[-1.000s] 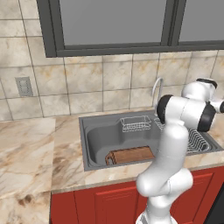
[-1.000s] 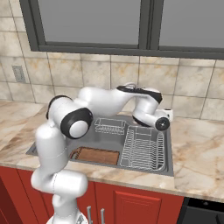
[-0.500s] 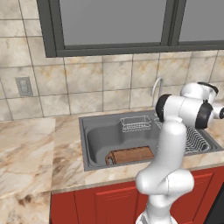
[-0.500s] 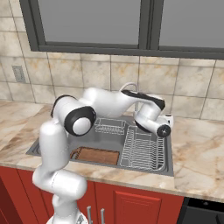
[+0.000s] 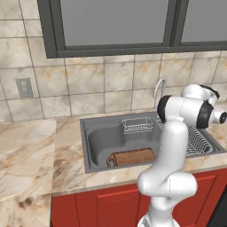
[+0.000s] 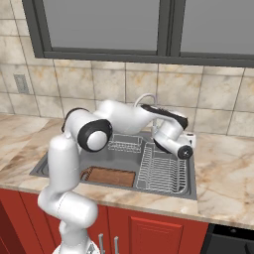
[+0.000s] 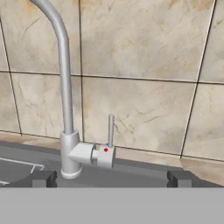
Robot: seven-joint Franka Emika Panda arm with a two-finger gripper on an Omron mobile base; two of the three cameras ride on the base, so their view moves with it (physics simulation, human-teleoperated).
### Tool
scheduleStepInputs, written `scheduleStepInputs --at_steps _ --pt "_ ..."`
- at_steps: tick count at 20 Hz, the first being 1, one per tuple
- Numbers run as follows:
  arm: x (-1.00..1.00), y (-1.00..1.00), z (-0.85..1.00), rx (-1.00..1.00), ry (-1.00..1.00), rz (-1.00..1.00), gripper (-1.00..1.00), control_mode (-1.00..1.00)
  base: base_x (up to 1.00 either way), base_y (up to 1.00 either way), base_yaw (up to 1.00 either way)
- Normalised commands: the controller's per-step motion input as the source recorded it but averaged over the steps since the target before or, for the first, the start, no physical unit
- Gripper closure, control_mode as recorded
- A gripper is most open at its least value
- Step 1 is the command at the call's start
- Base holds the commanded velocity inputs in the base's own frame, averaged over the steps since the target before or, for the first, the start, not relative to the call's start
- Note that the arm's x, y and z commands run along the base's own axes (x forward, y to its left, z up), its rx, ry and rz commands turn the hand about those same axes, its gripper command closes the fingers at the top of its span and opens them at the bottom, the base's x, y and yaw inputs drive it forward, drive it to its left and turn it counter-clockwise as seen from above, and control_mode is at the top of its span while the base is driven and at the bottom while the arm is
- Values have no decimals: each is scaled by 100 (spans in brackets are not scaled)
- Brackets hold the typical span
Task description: Turn on the sink faucet with hot water and rinse the cutting board for ten seconds, then turn off the faucet. Push the cutting board to reach the water if necessary.
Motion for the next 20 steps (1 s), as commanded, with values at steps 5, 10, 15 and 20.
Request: scheduleStepInputs --at_steps 5,10,15,20 --pt "11 0 -23 0 0 0 -100 -100 0 0 0" --pt "15 0 -24 0 0 0 -100 -100 0 0 0" --pt "16 0 -22 0 0 0 -100 -100 0 0 0" --pt "11 0 -23 0 0 0 -100 -100 0 0 0"
